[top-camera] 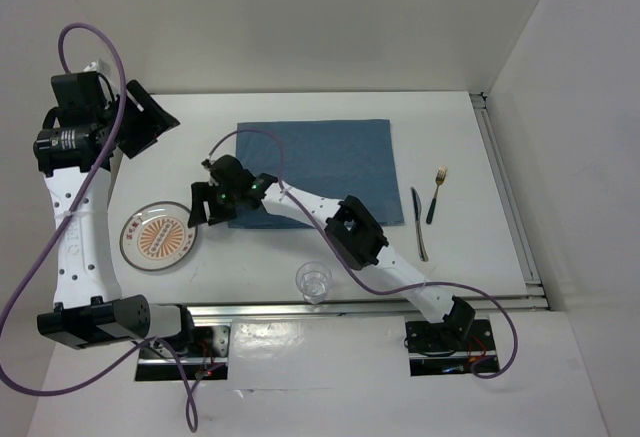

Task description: Set the dinner table for one person

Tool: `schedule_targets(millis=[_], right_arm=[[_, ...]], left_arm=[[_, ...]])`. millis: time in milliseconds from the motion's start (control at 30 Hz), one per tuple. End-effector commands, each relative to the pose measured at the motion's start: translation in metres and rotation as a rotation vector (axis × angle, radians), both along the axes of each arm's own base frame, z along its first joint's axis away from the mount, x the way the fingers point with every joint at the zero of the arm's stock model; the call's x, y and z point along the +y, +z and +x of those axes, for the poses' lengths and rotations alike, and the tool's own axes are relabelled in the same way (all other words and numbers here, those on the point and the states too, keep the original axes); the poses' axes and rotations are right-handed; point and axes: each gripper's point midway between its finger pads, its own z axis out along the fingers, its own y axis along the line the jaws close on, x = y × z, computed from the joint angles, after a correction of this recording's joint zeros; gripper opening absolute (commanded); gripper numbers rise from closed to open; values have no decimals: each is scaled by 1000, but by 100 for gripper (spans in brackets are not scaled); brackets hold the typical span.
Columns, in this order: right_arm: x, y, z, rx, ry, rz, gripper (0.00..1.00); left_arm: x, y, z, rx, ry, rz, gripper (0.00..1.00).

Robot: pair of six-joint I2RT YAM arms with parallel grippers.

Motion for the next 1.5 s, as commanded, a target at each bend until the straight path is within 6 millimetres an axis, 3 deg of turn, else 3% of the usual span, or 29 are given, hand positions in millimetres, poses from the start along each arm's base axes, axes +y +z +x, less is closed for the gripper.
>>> schedule_targets(millis=[0,100,233,300,333,567,633,767,800,900,967,1133,1167,1333,1467], right_arm=[[25,29,0,-45,17,109,73],[28,7,-12,-32,25,76,73],[30,-12,-12,-27,-10,46,72],[34,-6,-8,-35,-25,72,69],[36,-14,-15,-18,-25,68,68],[41,-17,-5,1,-102,90,62],[39,-22,-4,0,-113,77,56],[37,-18,-3,-8,-123,77,35],[37,-18,-3,-8,-123,77,25],[38,-5,-2,-18,-123,98,14],[39,13,-5,-20,-105,124,0],[42,77,-9,-83,-70,256,0],[41,102,-9,-100,-69,289,0],[9,149,26,-142,-127,348,0],[-33,183,54,-136,-184,374,0]], left_arm=[[-7,4,-5,-9,-29,-25,75],[-9,1,-5,0,-31,-40,75],[-9,4,-8,-9,-31,-38,75],[-11,5,-8,-10,-40,-43,75],[-11,5,-8,-10,-40,-44,75],[-13,5,-8,-11,-47,-49,75],[-13,2,-8,-3,-47,-51,75],[-12,1,-8,-3,-52,-43,75],[-12,1,-8,-3,-52,-43,75],[-13,0,-11,-2,-52,-44,75],[-13,0,-11,-2,-52,-44,75],[-13,5,-10,-14,-53,-41,75],[-15,10,-11,-27,-63,-44,75],[-19,38,-20,-96,-69,-40,75],[-19,43,-20,-109,-69,-37,75]])
